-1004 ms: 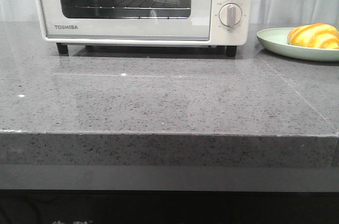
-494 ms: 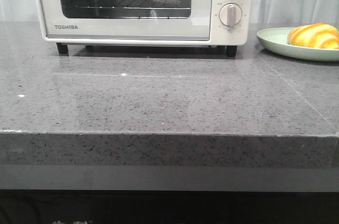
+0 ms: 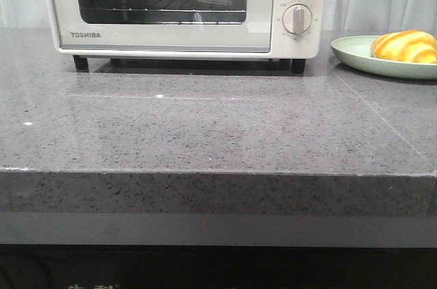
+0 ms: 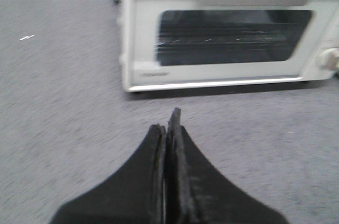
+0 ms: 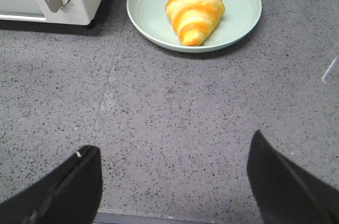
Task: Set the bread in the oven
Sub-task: 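Hook the left gripper on the oven door top and pull it down open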
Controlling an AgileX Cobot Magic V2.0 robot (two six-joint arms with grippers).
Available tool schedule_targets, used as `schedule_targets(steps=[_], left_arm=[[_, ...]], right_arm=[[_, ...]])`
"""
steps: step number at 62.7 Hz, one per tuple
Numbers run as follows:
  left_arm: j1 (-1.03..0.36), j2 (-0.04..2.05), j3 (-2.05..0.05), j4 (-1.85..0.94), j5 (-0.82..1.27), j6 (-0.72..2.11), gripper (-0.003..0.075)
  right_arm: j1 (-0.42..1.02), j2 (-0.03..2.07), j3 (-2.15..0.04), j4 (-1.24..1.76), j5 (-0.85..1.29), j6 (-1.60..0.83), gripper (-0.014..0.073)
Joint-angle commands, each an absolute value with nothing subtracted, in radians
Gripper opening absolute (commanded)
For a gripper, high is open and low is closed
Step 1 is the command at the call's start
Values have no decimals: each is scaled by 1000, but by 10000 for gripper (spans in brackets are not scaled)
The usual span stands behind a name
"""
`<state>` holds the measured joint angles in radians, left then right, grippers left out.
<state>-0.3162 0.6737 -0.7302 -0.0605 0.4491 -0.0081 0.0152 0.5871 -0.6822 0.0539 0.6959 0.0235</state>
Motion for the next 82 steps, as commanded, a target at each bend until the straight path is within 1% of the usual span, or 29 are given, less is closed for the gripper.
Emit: schedule_targets(steps=[1, 10, 17, 40, 51, 61, 75, 82], left_arm=[[-389, 725, -793, -67, 310, 0, -18], [-469, 829, -868, -67, 243, 0, -18], [-504, 938, -934, -67, 173, 0, -18], [-527, 1234, -1116, -69, -28, 0, -18], [-565, 1353, -1190, -69, -102, 0, -18], [-563, 1449, -1243, -69, -170, 0, -18], [-563, 1541, -1258, -60, -232, 0, -18], [-566, 1546, -1258, -60, -148, 0, -18]], right_arm=[[10, 596, -716, 48, 633, 15, 582], [10, 596, -716, 48, 633, 15, 582], [10, 596, -716, 48, 633, 15, 582], [10, 596, -716, 48, 633, 15, 582], [10, 596, -716, 48, 633, 15, 582], [10, 596, -716, 48, 633, 15, 582], [10, 596, -716, 48, 633, 15, 582], [10, 596, -716, 48, 633, 15, 582]])
